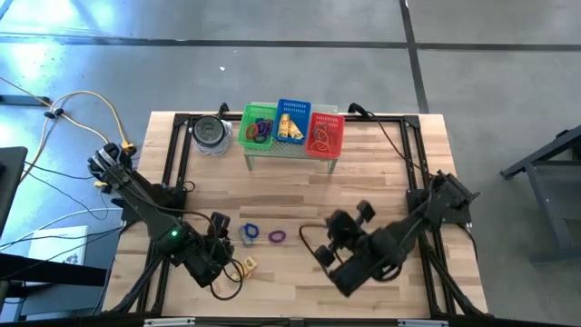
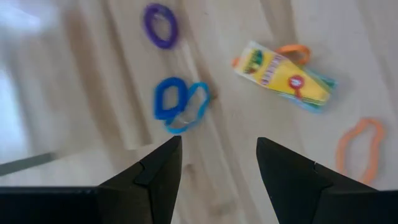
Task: Pick & Place Office Desk Supplies
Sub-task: Put the orange rubber band into the red bin on the shelf
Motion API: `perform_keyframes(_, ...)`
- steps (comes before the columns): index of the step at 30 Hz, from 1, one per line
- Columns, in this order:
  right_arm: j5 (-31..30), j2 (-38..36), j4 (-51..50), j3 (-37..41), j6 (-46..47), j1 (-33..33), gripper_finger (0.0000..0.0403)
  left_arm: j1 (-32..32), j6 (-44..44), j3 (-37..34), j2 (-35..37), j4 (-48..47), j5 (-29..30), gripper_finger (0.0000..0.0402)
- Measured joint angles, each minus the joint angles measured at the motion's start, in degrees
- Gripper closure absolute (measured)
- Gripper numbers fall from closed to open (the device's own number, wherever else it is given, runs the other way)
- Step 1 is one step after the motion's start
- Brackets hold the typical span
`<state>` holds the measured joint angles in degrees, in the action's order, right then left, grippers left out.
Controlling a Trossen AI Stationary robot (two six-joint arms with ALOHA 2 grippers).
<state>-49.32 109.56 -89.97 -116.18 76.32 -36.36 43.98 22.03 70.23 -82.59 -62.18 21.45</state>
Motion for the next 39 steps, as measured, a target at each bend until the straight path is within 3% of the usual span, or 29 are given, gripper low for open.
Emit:
perform_keyframes(5, -2.9, -3.9, 0.0, 0.0, -8.2, 5.3, 0.0401, -3.5, -0.2, -5.9, 0.2, 9.8, -6.2, 0.0204)
perform_keyframes(14, -4.5, -9.7, -0.1, 0.0, -20.5, 20.3, 0.0401, -7.3, -0.2, -11.8, 0.2, 20.7, -7.0, 0.0204)
perform_keyframes(25, 7.7, -8.5, 0.3, 0.1, -29.1, 41.4, 0.0401, -7.2, 2.1, -12.0, 0.3, 33.5, -6.4, 0.0204)
perform_keyframes(39, 17.3, 0.0, 6.5, 0.1, -36.7, 49.6, 0.0400, -1.4, 8.3, -12.0, 0.3, 33.1, -6.3, 0.0204)
